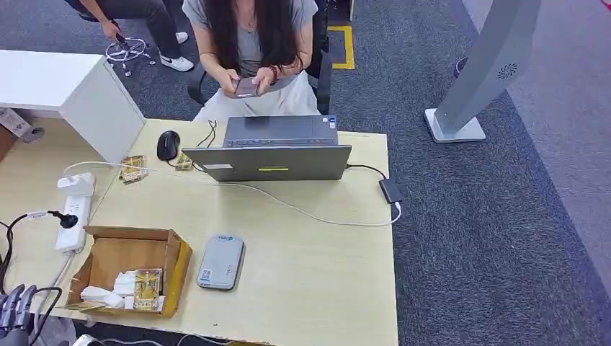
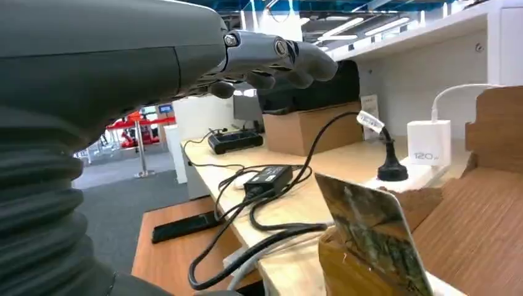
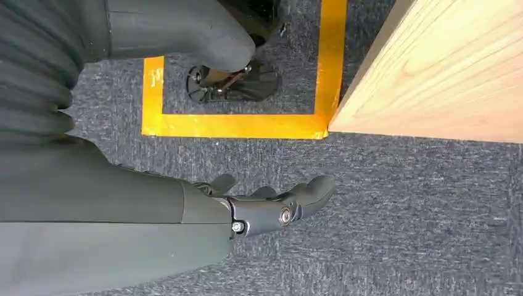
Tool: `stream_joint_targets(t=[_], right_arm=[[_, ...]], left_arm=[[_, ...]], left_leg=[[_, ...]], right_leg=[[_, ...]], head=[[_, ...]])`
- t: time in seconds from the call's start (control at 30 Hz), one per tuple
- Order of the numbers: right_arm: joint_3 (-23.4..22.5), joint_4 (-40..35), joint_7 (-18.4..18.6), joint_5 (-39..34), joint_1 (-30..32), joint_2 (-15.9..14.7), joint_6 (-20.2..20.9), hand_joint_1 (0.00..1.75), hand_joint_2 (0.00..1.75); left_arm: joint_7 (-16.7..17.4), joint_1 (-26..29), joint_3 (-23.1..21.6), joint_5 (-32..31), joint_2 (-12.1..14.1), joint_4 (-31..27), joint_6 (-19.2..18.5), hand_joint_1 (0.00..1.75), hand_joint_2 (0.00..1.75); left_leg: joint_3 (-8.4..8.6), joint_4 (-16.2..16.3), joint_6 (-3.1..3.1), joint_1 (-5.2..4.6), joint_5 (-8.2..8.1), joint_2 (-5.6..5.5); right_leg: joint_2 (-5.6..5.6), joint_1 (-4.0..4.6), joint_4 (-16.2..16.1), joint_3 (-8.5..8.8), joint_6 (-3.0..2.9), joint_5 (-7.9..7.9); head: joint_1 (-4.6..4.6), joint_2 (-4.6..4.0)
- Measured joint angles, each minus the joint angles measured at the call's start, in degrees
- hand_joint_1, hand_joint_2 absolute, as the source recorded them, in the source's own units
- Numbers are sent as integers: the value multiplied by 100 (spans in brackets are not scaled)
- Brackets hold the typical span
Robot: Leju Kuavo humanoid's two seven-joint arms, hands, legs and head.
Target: Pass the card to the sensor for recognition and then transmit it.
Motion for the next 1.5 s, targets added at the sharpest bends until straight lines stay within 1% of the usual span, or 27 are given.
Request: stream_joint_targets(t=[0.2,0.4,0.87,0.97,1.13,1.5], right_arm=[[0,0,17,20,-1,0,9,0,175],[0,0,33,59,-5,0,2,0,175],[0,-7,4,94,-51,0,22,0,175],[0,-7,37,94,-51,0,26,0,175],[0,-7,52,120,-47,0,31,0,175],[0,-7,76,131,-48,0,48,0,175]], left_arm=[[-7,-65,-13,-100,-28,57,61,0,175],[26,-60,-253,-168,-33,50,218,0,175],[15,-67,-634,-256,-33,-26,227,0,175],[79,-53,-741,-249,-28,-72,232,0,175],[280,-41,-866,-229,11,-83,232,0,175],[404,-42,-960,-282,89,-81,229,0,175]], left_leg=[[1,0,0,0,0,1],[1,0,0,0,0,1],[2,0,0,0,0,1],[2,0,0,0,0,1],[1,0,-2,0,-1,1],[1,0,-2,0,-2,1]], right_leg=[[1,0,-1,0,0,0],[1,0,-1,0,0,0],[1,0,0,0,0,0],[1,0,0,0,0,0],[1,0,0,0,0,0],[1,0,0,0,0,-1]], head=[[0,0],[0,0],[0,0],[0,0],[0,0],[0,0]])
